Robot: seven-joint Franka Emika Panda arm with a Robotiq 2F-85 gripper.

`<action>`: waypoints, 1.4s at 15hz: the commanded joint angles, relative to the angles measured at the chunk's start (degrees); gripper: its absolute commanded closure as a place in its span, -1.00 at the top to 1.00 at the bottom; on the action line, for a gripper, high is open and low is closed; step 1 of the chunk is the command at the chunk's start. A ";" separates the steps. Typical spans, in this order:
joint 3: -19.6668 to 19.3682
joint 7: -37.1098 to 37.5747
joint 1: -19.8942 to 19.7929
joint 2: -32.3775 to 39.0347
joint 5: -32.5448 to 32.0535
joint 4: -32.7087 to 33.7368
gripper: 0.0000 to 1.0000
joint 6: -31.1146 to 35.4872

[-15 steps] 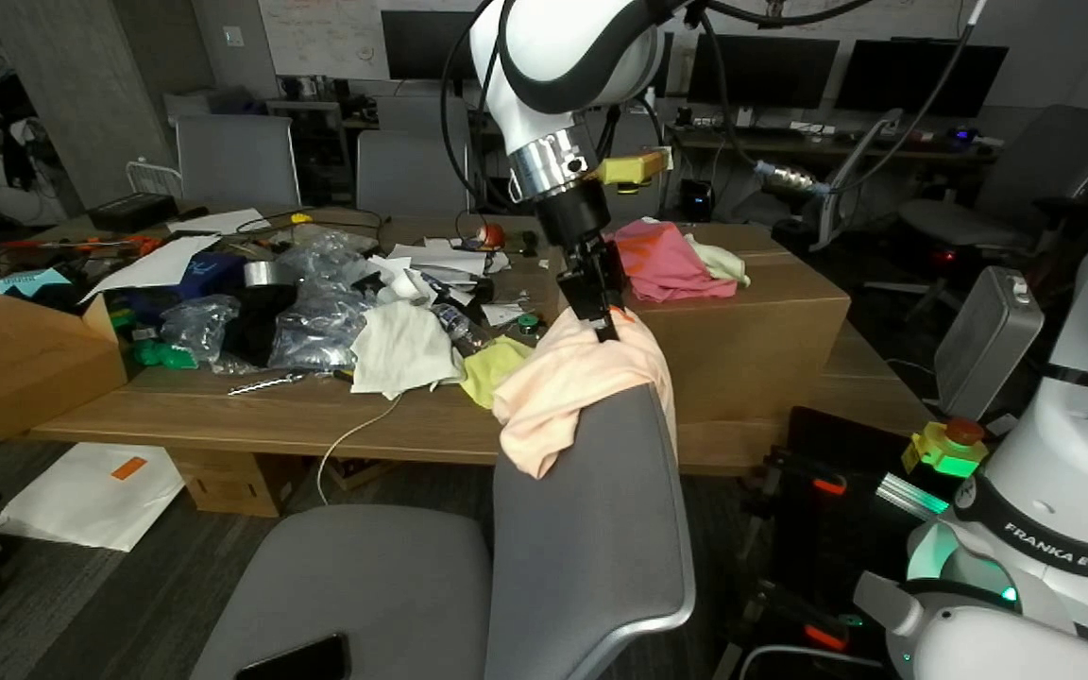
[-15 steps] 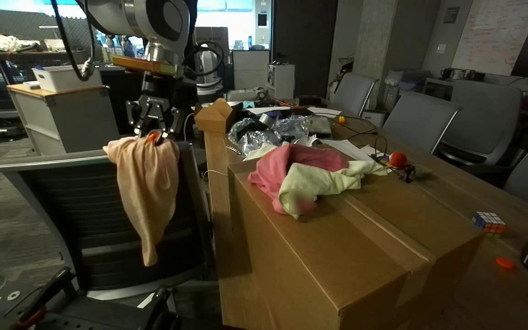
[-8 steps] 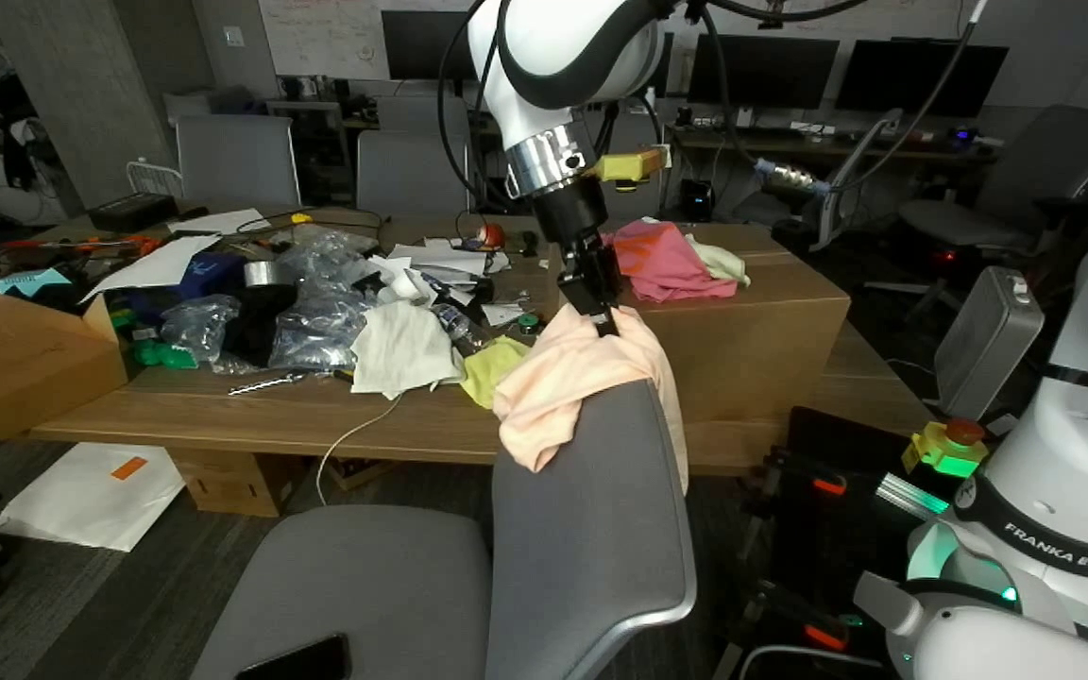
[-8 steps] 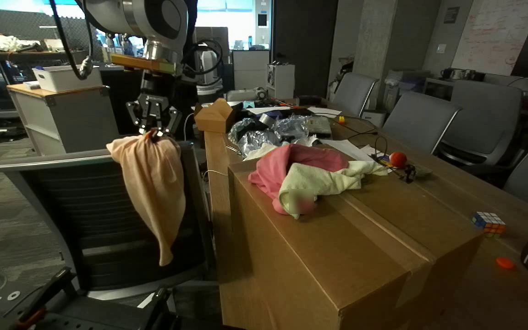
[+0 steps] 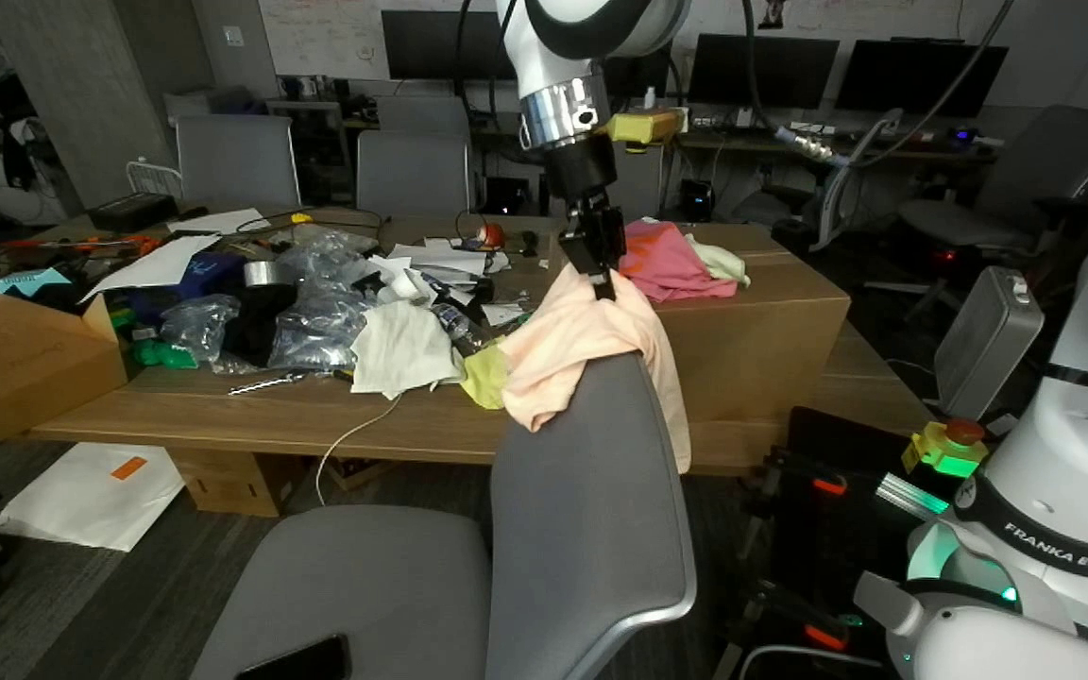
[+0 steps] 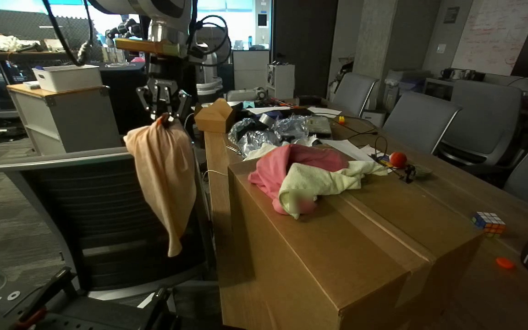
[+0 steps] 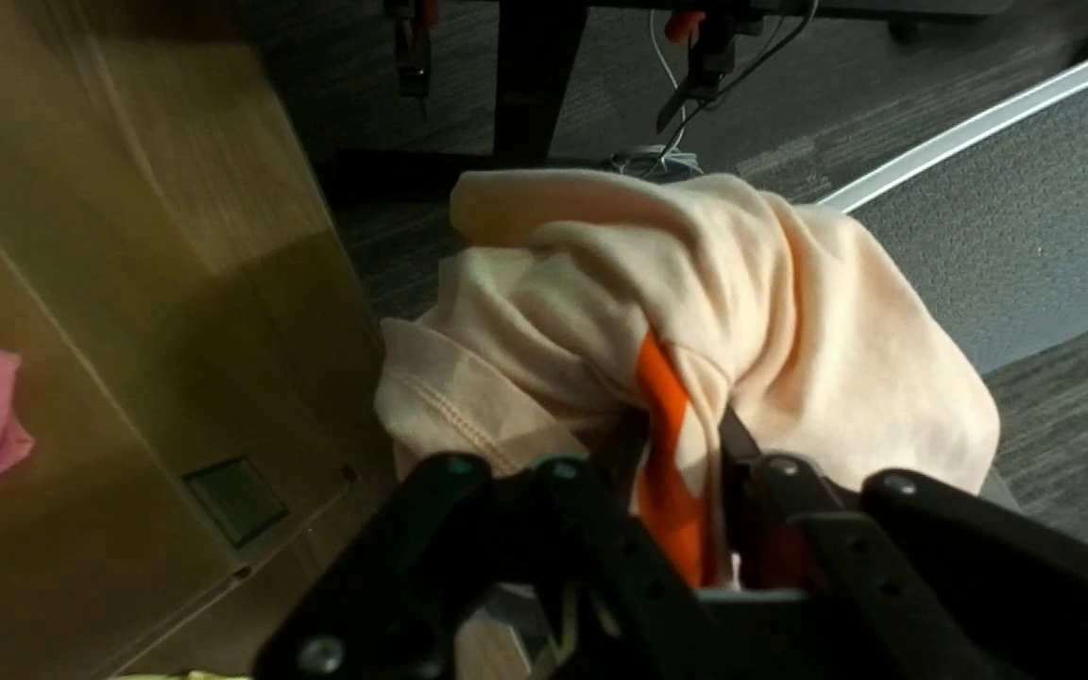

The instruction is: Put the shirts on the back of the chair onto the box

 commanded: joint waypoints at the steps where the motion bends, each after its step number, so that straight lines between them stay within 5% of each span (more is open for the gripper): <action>1: -1.22 3.14 -1.10 -5.82 -1.95 -1.06 -0.92 1.16; 13: -9.95 5.61 -9.42 -4.40 -1.54 14.48 -0.92 -3.44; 21: -17.22 8.37 -17.06 0.93 9.51 25.86 -0.92 -3.18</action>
